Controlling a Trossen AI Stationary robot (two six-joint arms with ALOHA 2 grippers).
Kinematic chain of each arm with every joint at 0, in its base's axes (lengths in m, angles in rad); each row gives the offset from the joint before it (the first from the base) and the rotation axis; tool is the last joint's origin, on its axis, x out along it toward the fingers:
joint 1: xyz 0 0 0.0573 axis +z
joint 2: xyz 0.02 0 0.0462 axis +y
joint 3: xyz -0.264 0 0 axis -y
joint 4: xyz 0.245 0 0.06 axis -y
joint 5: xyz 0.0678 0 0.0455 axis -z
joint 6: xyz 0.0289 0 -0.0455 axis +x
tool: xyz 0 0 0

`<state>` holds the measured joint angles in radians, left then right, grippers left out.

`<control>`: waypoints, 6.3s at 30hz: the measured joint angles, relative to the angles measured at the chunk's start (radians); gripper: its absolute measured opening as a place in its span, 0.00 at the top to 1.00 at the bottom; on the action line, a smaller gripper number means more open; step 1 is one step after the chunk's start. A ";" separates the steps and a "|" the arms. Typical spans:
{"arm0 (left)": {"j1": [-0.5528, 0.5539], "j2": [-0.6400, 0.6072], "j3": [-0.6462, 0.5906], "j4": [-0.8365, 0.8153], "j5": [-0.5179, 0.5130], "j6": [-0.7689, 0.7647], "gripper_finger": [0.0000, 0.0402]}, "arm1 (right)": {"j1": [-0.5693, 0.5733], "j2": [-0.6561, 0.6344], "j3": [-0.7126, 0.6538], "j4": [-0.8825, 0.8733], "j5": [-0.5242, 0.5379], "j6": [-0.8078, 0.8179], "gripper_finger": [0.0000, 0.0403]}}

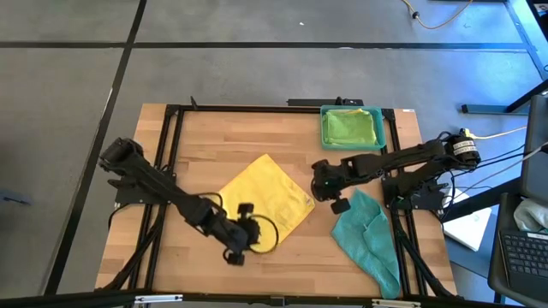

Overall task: Fold microfiber towels
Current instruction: Fold the yellow microfiber cloth

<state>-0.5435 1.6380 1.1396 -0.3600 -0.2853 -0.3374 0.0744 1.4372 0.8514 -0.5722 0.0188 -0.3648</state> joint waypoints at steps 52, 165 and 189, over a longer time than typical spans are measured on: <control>0.064 0.346 0.185 -0.023 0.261 0.258 0.79 | 0.002 0.001 -0.025 0.097 -0.013 0.517 0.79; -0.045 0.383 0.482 -0.720 0.096 -0.798 1.00 | 0.204 0.165 -0.025 0.463 -0.064 0.171 0.56; -0.062 0.328 0.482 -0.896 0.009 -1.148 1.00 | 0.279 0.278 -0.025 0.632 -0.039 0.146 0.36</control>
<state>-0.6056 1.9661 1.6218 -1.2559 -0.2764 -1.4858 0.3531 1.7149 0.8265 0.0595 -0.0200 -0.2184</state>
